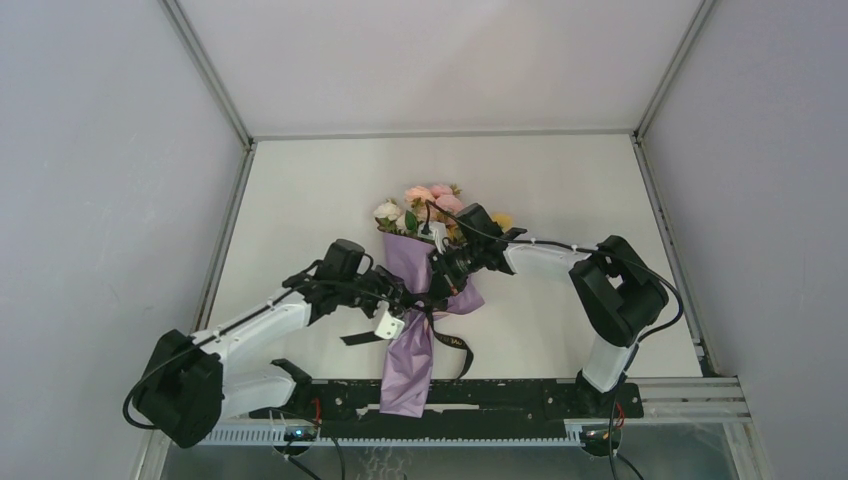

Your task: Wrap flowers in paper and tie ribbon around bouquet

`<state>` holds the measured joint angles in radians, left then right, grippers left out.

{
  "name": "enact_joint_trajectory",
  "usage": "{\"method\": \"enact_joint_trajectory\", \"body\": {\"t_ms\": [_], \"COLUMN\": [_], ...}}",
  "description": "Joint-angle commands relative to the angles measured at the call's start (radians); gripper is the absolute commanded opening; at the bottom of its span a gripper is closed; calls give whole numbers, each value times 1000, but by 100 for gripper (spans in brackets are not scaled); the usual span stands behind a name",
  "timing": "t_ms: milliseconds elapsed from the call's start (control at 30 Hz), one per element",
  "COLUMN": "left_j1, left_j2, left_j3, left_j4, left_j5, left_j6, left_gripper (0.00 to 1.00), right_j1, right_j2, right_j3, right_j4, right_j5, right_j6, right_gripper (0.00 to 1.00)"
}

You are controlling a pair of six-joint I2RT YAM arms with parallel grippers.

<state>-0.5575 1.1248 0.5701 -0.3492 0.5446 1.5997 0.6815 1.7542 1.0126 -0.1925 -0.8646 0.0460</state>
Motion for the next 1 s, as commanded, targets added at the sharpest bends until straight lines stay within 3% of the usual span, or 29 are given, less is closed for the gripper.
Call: {"method": "enact_joint_trajectory", "body": {"t_ms": [0,133,233,300,333,367,967], "left_j1": [4,5,4,4,4,5,16], "left_j2": [59,89,97,99,99,95,-51], "left_j3": [-32,-36,-48,-54,-55,-56,-95], "left_j4": [177,212,212,210,208,207,172], "left_j5": [71,61,54,42,34,25,-176], "left_j6": [83,82,99,111,117,120,-186], "left_gripper": [52,50,39,23,6,1,0], "right_j1": [1,1,0,0,-2,-4,-73], "right_j2": [-43,-44,-44,-46,-49,-54,-244], "right_j3": [3,3,3,2,3,3,-123], "right_j4": [18,14,17,13,9,-1,-76], "right_j5": [-2,-3,-4,0,8,23,287], "right_j6": [-20,-22,-20,-21,-22,-23,77], "right_gripper": [0,0,0,0,0,0,0]}}
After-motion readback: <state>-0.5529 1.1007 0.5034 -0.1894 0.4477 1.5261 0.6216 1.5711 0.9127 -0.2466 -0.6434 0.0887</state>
